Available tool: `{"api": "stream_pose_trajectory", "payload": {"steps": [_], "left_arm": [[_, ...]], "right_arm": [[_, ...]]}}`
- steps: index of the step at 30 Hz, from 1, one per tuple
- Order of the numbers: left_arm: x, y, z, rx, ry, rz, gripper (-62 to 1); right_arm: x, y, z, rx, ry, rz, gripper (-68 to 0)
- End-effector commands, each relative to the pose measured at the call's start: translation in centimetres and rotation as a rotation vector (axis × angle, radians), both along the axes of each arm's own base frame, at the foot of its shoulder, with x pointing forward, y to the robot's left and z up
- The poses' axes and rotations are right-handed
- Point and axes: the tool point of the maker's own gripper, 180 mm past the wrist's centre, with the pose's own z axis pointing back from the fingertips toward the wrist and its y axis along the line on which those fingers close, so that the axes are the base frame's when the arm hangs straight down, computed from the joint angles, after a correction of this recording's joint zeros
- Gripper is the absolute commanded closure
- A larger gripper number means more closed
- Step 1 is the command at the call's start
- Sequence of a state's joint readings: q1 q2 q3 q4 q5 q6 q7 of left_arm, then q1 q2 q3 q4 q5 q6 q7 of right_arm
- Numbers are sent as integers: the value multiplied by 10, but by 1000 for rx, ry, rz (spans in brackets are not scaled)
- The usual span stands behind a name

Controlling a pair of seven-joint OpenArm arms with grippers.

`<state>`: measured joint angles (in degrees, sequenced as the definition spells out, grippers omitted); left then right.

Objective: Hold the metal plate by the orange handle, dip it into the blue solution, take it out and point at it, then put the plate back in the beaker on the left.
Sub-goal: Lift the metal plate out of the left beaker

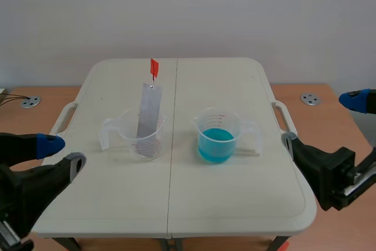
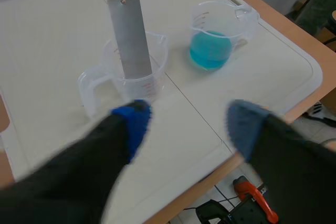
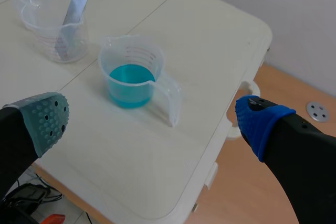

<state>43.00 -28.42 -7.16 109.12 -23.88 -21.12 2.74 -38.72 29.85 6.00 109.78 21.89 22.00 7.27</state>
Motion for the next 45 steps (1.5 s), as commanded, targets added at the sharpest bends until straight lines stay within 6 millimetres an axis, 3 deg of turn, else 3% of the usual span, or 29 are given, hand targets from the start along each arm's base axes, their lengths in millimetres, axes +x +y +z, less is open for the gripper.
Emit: {"api": "stream_pose_trajectory", "payload": {"steps": [1,2,9,13,21,31,45], "left_arm": [[1,-3,7,-22,-22,-1,-79],[1,-3,7,-22,-22,-1,-11],[1,-3,7,-25,-21,0,-16],[-5,2,-8,36,33,5,-16],[-51,13,-47,170,182,7,-16],[-121,27,-90,251,456,-8,-16],[-175,65,-138,310,655,47,-16]], "right_arm": [[3,10,9,30,-31,23,-665],[3,13,10,36,-32,30,-665],[9,27,17,77,-56,60,-663],[14,39,22,95,-75,88,-663],[30,65,21,110,-72,145,-663],[67,81,12,173,-48,99,-663],[109,123,-2,193,-14,162,-663]]}}
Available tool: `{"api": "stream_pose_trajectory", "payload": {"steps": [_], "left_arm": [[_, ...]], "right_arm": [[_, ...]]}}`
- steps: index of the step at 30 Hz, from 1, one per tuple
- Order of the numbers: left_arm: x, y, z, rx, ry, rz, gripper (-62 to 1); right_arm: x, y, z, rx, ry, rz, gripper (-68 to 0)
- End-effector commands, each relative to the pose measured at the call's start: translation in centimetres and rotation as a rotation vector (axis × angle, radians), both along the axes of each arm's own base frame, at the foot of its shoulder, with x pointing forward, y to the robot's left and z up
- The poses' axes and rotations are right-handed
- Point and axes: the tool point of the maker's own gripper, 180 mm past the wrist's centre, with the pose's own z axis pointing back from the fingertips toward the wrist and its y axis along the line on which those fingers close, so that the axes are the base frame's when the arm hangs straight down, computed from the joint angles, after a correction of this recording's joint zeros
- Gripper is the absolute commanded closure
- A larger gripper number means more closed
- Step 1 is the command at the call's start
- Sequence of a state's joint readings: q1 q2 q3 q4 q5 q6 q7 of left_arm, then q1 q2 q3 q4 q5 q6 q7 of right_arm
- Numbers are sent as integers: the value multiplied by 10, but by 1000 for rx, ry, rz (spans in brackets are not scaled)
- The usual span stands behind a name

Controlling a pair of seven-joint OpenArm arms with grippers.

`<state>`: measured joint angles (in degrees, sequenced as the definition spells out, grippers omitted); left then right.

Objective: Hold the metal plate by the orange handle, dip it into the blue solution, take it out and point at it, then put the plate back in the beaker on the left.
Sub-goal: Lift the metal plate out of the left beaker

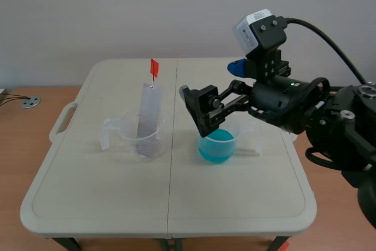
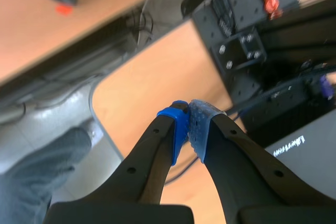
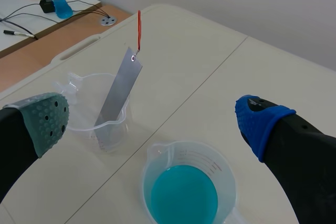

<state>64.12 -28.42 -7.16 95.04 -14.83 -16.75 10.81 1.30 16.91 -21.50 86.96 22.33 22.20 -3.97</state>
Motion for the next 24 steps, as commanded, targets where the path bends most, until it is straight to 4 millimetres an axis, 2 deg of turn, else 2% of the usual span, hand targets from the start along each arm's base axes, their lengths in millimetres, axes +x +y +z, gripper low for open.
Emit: {"api": "stream_pose_trajectory", "payload": {"steps": [1,5,11,24], "left_arm": [[-3,-3,0,-19,3,3,-16],[-16,6,-9,-3,44,20,-16],[-31,7,-17,-7,82,30,-16],[-31,7,-18,-11,81,34,-16]], "right_arm": [[11,3,12,16,-37,-3,-663],[24,12,3,13,-21,-1,-663],[40,28,-2,10,-15,16,-663],[71,75,-6,11,26,79,-663]]}}
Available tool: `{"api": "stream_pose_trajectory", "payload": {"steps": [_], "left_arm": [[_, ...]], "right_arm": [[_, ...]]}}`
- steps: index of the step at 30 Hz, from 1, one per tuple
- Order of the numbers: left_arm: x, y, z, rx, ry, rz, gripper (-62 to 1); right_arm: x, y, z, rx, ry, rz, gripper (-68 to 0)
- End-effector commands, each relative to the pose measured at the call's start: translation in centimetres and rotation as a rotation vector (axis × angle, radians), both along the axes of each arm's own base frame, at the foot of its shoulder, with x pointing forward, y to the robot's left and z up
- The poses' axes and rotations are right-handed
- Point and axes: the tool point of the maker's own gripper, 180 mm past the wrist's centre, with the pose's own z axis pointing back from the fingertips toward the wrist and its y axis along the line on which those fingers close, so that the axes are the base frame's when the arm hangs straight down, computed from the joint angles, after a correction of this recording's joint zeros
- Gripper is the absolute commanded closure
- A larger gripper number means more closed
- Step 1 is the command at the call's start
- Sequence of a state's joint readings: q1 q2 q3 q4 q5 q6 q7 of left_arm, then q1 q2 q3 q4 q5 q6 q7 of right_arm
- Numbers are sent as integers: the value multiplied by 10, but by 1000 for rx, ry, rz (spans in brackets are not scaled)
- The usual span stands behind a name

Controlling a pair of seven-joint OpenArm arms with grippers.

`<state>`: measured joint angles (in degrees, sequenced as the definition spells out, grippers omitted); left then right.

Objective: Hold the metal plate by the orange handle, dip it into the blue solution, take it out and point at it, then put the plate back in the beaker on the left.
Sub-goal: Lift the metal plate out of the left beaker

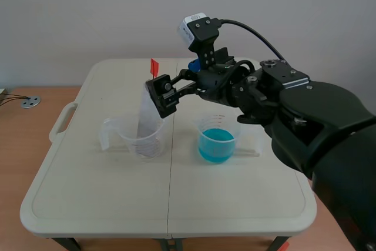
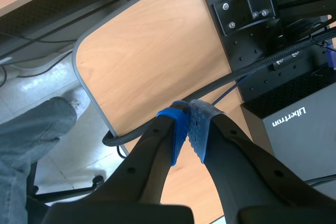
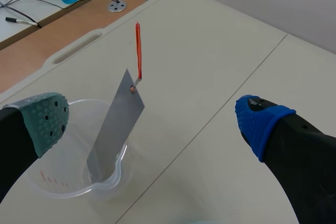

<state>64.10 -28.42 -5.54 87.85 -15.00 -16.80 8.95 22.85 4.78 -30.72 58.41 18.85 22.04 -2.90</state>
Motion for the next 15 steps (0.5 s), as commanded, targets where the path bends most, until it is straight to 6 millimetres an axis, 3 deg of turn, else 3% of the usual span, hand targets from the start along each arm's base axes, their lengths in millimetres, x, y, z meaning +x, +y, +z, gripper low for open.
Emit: {"api": "stream_pose_trajectory", "payload": {"steps": [1,7,15], "left_arm": [[3,-6,4,-24,-12,0,-16],[3,-6,4,-22,-11,-1,-16],[3,-6,4,-22,-11,-1,-16]], "right_arm": [[10,11,25,34,-53,15,-663],[18,32,28,30,-47,49,-663],[21,43,23,50,-25,53,-663]]}}
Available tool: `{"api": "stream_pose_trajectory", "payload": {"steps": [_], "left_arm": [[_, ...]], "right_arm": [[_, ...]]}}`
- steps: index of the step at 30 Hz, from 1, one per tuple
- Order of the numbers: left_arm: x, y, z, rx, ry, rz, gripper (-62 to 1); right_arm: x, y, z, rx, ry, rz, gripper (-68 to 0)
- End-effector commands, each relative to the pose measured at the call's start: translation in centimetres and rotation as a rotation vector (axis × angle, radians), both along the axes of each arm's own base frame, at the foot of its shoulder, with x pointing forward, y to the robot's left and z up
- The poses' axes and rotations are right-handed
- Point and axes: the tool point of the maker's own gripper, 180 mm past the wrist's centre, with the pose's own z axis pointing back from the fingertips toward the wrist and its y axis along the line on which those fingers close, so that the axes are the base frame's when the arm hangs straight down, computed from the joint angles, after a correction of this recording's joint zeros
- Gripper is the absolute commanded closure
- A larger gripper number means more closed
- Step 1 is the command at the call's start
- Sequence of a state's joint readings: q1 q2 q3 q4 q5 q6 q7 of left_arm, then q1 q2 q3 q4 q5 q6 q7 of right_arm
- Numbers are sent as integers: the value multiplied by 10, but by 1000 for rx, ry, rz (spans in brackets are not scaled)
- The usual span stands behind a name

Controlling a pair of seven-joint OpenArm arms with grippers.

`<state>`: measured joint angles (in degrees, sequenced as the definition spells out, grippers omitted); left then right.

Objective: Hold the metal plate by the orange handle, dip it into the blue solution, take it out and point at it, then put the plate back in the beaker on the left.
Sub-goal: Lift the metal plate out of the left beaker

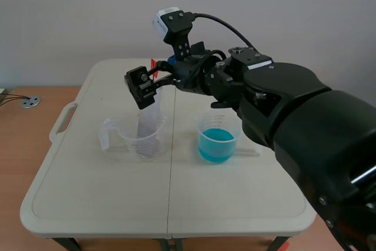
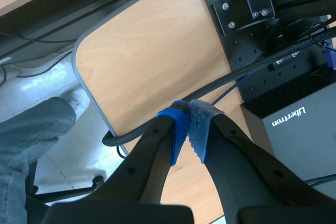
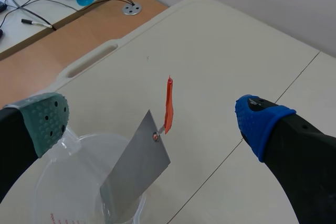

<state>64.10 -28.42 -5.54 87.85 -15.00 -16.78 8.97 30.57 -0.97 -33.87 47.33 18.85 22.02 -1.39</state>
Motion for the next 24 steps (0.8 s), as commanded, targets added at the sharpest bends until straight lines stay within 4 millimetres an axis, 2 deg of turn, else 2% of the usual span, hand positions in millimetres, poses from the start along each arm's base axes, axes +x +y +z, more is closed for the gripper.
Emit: {"api": "stream_pose_trajectory", "payload": {"steps": [1,17,24], "left_arm": [[3,-6,4,-22,-12,-1,-16],[7,-6,3,-22,-22,-2,-16],[7,-6,4,-22,-22,-2,-16]], "right_arm": [[6,6,21,41,-46,5,-663],[10,7,29,54,-69,5,-662],[10,7,29,53,-68,5,-505]]}}
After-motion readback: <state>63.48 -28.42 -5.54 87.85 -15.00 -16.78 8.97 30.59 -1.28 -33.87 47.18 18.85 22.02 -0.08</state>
